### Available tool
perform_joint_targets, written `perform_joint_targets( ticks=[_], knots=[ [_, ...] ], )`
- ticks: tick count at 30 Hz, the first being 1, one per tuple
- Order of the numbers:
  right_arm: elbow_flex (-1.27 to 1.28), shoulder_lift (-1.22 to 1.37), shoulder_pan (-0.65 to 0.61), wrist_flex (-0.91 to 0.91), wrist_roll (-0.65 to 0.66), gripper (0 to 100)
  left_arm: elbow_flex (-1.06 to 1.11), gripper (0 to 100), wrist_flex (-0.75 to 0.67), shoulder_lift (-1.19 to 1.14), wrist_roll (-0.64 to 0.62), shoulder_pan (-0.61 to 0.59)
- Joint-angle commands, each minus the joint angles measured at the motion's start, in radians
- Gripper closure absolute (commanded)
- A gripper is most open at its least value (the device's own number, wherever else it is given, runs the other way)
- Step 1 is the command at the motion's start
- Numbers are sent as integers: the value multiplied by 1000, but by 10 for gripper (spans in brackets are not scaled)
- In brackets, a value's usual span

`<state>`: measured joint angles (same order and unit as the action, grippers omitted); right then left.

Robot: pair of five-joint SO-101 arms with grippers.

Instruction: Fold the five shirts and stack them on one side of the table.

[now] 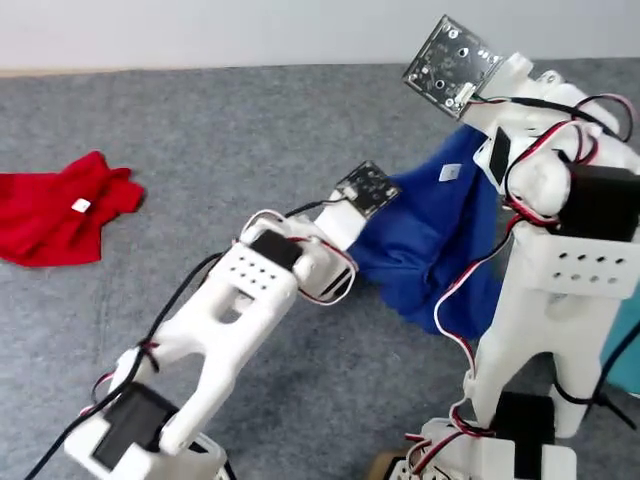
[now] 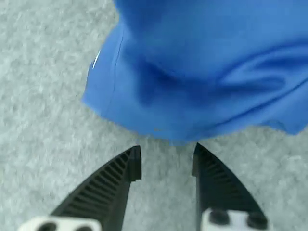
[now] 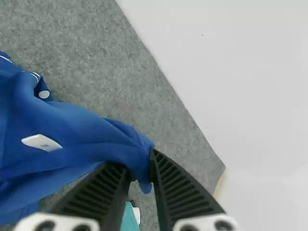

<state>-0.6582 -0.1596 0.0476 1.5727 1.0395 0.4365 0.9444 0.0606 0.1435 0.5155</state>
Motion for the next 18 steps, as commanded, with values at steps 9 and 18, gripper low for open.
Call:
perform_joint_targets(
  ticks=[9,18],
  knots=[
    [-15,-5,10,4,3,988,-85,746,54,-25,-3,118],
    [-15,-7,12,4,3,988,-153,749,-86,-221,-3,89]
  ],
)
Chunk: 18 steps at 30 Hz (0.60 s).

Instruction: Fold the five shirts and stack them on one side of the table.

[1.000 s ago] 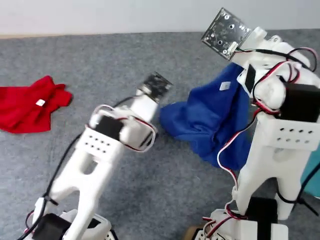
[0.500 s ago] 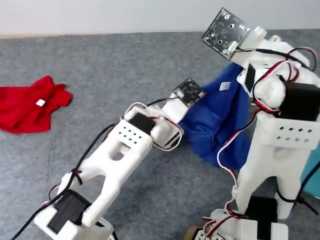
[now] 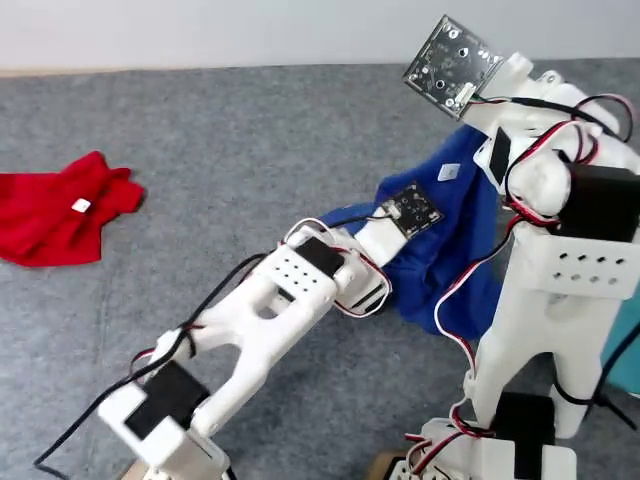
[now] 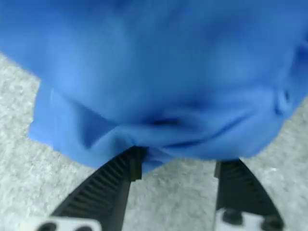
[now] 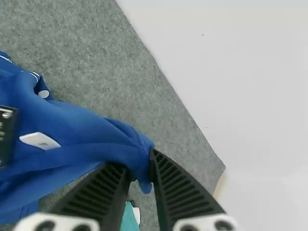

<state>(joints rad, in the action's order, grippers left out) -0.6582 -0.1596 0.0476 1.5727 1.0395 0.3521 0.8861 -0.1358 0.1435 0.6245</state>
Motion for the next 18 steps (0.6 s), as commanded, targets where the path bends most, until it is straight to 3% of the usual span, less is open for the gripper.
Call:
perform_joint_targets(
  ticks=[1,5,10,18],
  knots=[
    [-15,-7,12,4,3,988,-88,750,-28,-44,-5,-28],
    [-15,-5,12,4,3,988,-142,799,-28,-101,-2,-61],
    [-15,-2,25,4,3,988,-176,991,-15,-104,-2,-84],
    [-15,-1,61,4,3,988,-354,998,213,18,-2,-157]
  ],
)
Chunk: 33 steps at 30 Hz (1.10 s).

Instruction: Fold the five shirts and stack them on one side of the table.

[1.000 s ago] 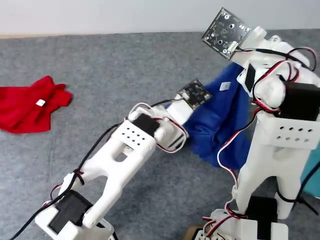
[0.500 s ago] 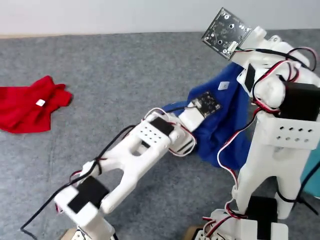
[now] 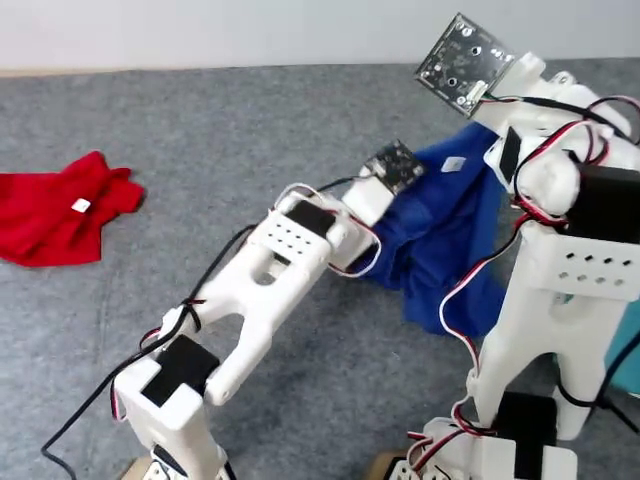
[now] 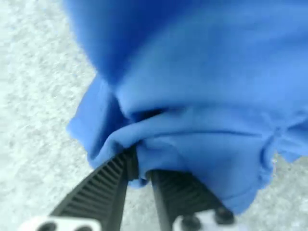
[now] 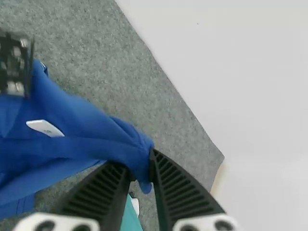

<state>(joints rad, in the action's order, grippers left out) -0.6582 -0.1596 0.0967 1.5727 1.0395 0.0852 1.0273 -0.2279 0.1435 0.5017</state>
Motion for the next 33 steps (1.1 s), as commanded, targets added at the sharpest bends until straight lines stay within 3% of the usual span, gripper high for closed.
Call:
perform_joint_targets(
  ticks=[1,10,23,33],
  knots=[
    [-15,-1,12,4,3,988,-113,998,95,138,-2,-48],
    [-15,-1,12,-47,-117,988,-334,998,239,356,-2,-155],
    [-21,-108,39,-228,-356,988,-782,998,350,440,2,-175],
    [-20,-174,186,-259,-422,988,-970,998,474,440,196,-222]
  ],
)
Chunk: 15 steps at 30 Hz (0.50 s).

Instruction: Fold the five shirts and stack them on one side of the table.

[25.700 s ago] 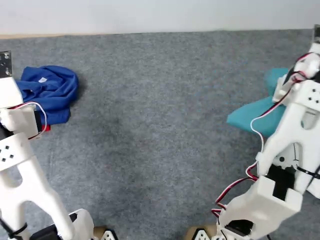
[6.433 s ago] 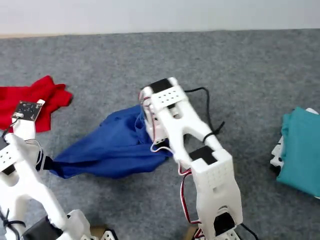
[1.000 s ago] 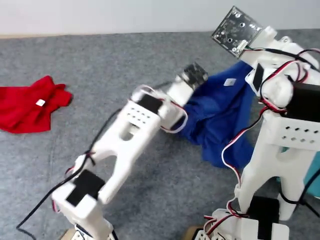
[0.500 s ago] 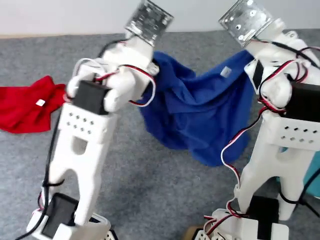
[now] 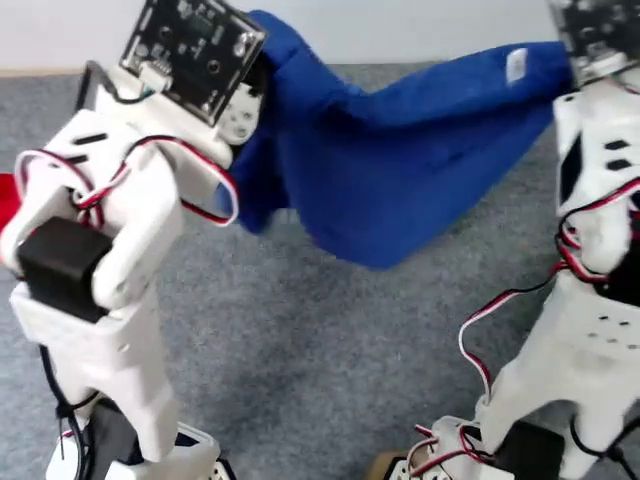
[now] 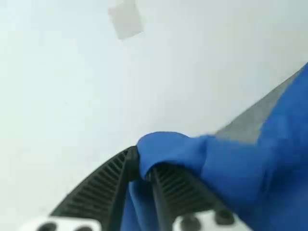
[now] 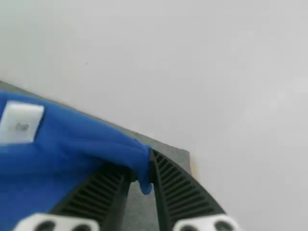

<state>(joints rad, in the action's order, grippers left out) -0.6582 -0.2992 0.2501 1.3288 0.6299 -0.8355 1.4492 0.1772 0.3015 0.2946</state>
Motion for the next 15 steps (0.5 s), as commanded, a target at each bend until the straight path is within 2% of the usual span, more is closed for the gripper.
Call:
perform_joint_targets(
  ticks=[1,7,15],
  knots=[
    [-20,-38,38,-18,-12,988,-64,998,84,35,55,-18],
    [-20,-41,48,-21,-9,988,-176,998,295,35,117,-18],
    [-20,-41,48,-16,-6,988,-203,998,302,54,173,-57]
  ],
)
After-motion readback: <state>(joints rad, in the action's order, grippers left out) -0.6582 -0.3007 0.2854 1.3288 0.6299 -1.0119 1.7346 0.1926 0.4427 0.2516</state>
